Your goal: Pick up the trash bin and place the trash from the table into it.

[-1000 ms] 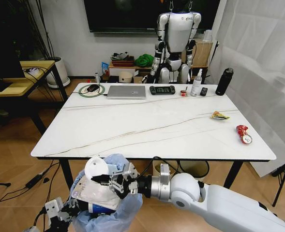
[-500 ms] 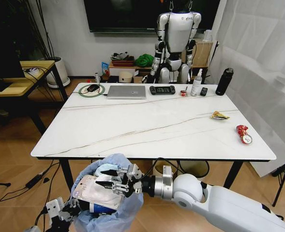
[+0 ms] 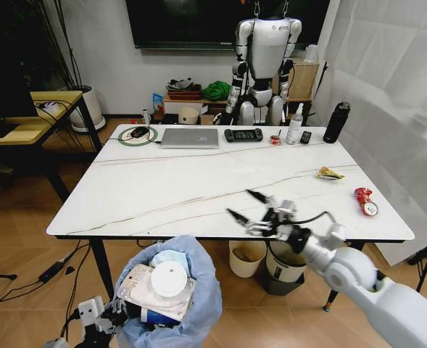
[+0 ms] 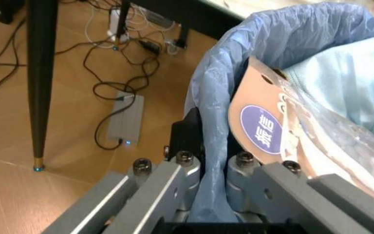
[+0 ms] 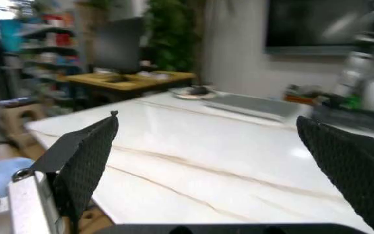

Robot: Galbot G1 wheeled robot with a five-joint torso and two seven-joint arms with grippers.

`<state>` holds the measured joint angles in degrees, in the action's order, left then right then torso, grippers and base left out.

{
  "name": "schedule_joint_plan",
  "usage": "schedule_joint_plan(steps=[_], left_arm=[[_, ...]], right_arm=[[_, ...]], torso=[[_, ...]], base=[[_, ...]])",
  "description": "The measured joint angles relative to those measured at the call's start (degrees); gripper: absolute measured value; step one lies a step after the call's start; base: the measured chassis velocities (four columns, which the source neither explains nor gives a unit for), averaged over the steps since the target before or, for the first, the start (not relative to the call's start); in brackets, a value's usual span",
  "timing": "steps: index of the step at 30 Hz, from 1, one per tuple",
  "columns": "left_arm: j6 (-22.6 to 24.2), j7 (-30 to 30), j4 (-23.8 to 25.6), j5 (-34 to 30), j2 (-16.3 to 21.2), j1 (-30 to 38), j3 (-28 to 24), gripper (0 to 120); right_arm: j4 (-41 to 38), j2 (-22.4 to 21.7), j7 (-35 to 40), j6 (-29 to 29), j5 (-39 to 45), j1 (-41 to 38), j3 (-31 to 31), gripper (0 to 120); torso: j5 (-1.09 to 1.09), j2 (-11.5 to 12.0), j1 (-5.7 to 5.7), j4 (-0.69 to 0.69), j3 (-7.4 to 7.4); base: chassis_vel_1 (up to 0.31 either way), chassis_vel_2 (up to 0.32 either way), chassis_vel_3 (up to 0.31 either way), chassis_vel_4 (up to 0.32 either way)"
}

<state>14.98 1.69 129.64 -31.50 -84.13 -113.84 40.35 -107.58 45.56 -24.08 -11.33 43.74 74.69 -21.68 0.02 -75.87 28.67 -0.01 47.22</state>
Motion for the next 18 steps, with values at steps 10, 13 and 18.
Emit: schedule_joint_plan(steps=[10,13,18], left_arm=[[0.09,0.11,-3.02,-1.7,7.57,1.86,-3.22,0],[0.32,-0.08,-3.99,-2.11,9.11,2.86,-4.79,0],[0.87,-0.66,-7.3,-3.68,12.9,6.05,-9.13,0]], right_arm=[[2.43,17.36,-6.38,-3.32,-4.6,18.72,-26.0,100],[2.43,22.18,-6.78,-3.85,-5.79,20.79,-28.91,100],[4.18,30.35,-8.99,-6.15,-8.3,24.1,-32.69,100]], torso=[[-0.06,-0.01,-0.01,0.02,-0.01],[-0.02,-0.01,-0.01,0.0,-0.01],[-0.04,-0.01,-0.01,0.01,-0.01]], base=[[0.0,0.0,0.0,0.0],[0.0,0.0,0.0,0.0],[0.0,0.0,0.0,0.0]])
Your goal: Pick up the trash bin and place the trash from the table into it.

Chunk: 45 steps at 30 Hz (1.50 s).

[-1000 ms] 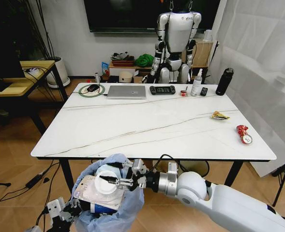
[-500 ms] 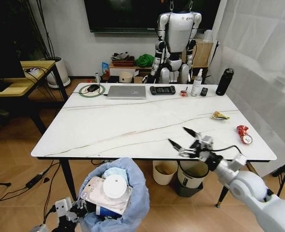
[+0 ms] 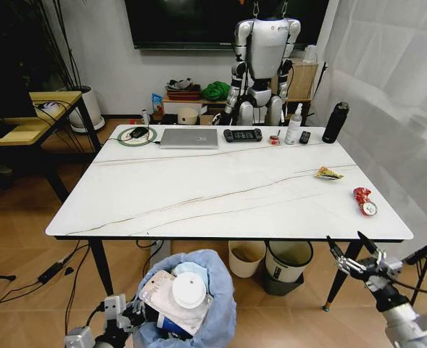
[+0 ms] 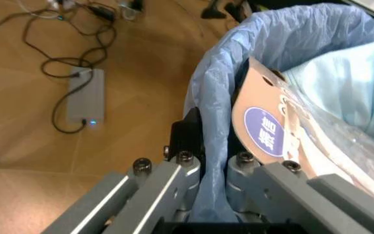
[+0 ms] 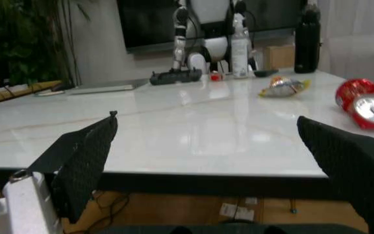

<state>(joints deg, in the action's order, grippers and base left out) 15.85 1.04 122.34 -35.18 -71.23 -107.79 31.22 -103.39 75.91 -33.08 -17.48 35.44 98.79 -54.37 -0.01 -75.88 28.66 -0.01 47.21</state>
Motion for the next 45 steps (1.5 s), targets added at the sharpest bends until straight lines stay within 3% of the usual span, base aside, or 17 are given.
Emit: schedule_joint_plan(steps=[9,24,45], left_arm=[[-0.05,0.17,-1.59,-4.26,2.93,0.37,1.56,0],[-1.19,0.79,-2.19,-1.8,-7.06,-0.9,3.48,0],[-1.18,0.79,-1.68,1.54,-9.97,-0.68,2.03,0]], right_arm=[[3.85,5.87,-3.7,-3.67,-1.47,0.62,-1.63,100],[6.97,5.88,-4.47,-5.01,-0.56,-4.8,3.25,100],[9.77,5.27,-5.71,-6.54,0.6,-6.15,4.04,100]], torso=[[0.01,0.0,0.01,0.0,0.01],[0.0,0.0,0.01,0.01,0.01],[0.01,0.0,0.01,0.0,0.01]], base=[[0.0,0.0,0.0,0.0],[-0.016,-0.013,0.015,0.016],[-0.083,-0.085,0.082,0.077]])
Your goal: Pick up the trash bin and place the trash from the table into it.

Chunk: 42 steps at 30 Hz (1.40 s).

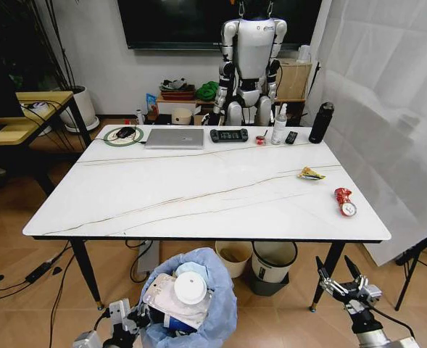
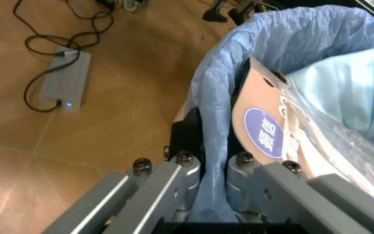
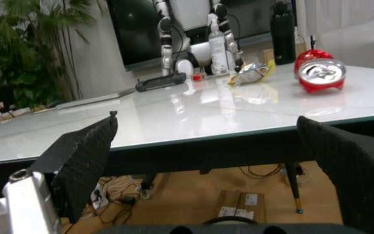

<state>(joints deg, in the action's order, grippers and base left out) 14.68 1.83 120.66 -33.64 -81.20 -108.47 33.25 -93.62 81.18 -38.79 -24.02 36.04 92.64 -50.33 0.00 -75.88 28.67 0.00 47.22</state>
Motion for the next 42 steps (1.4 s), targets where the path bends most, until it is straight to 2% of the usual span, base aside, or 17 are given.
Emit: schedule_joint_plan(steps=[29,35,42], left_arm=[[-0.21,0.19,-0.06,0.44,-0.87,0.11,0.28,0],[-0.2,0.17,0.12,0.52,-1.31,0.1,0.49,0],[-0.17,0.14,0.4,1.01,-2.1,-0.37,1.19,0]], right_arm=[[-2.0,-2.16,0.95,1.22,1.42,-0.77,0.04,100],[-2.42,-3.6,2.0,1.98,1.8,-1.54,1.17,100],[-3.91,-8.06,7.87,4.68,4.96,-2.8,4.2,100]], torso=[[0.0,0.0,0.0,0.0,0.0],[0.01,0.0,0.0,0.0,0.0],[0.02,0.0,0.0,0.0,0.0]], base=[[-0.084,-0.088,0.087,0.083],[-0.091,-0.082,0.098,0.091],[-0.065,-0.072,0.052,0.059]])
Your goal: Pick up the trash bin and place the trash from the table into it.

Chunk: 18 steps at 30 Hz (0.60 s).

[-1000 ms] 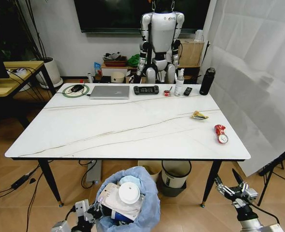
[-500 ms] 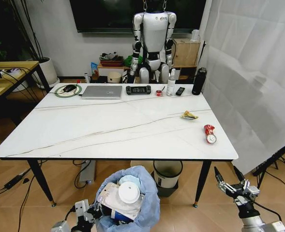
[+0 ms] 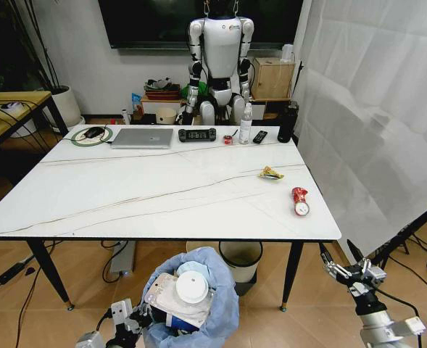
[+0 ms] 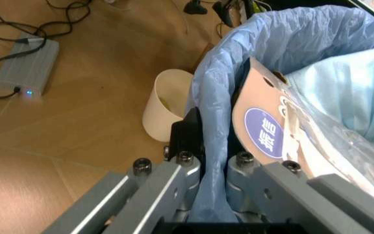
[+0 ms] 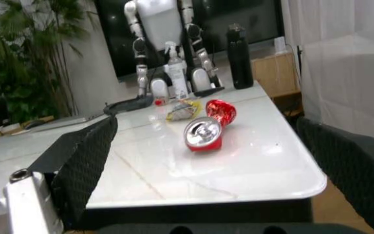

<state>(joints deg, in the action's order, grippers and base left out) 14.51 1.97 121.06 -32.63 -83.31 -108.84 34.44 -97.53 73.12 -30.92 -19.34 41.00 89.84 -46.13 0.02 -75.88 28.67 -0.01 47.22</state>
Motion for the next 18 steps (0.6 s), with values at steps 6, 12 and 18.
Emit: schedule_joint_plan(steps=[6,12,18], left_arm=[[-0.02,-0.02,1.04,0.97,-1.69,-0.84,1.4,0],[-0.04,-0.03,2.38,1.51,-3.0,-1.42,2.95,0],[-0.36,0.0,3.38,2.06,-4.0,-2.31,4.55,0]], right_arm=[[-0.91,-10.67,6.05,6.79,4.65,-4.95,4.09,100],[-0.38,-16.66,11.79,13.74,5.56,-10.1,8.86,100],[1.4,-20.3,16.92,18.97,7.09,-15.81,14.5,100]], torso=[[-0.03,0.0,0.0,0.01,0.0],[-0.01,0.0,0.0,0.01,0.0],[-0.01,0.0,0.0,0.0,0.0]], base=[[0.0,0.0,0.0,0.0],[0.0,0.0,0.0,0.0],[0.0,0.0,0.0,0.0]])
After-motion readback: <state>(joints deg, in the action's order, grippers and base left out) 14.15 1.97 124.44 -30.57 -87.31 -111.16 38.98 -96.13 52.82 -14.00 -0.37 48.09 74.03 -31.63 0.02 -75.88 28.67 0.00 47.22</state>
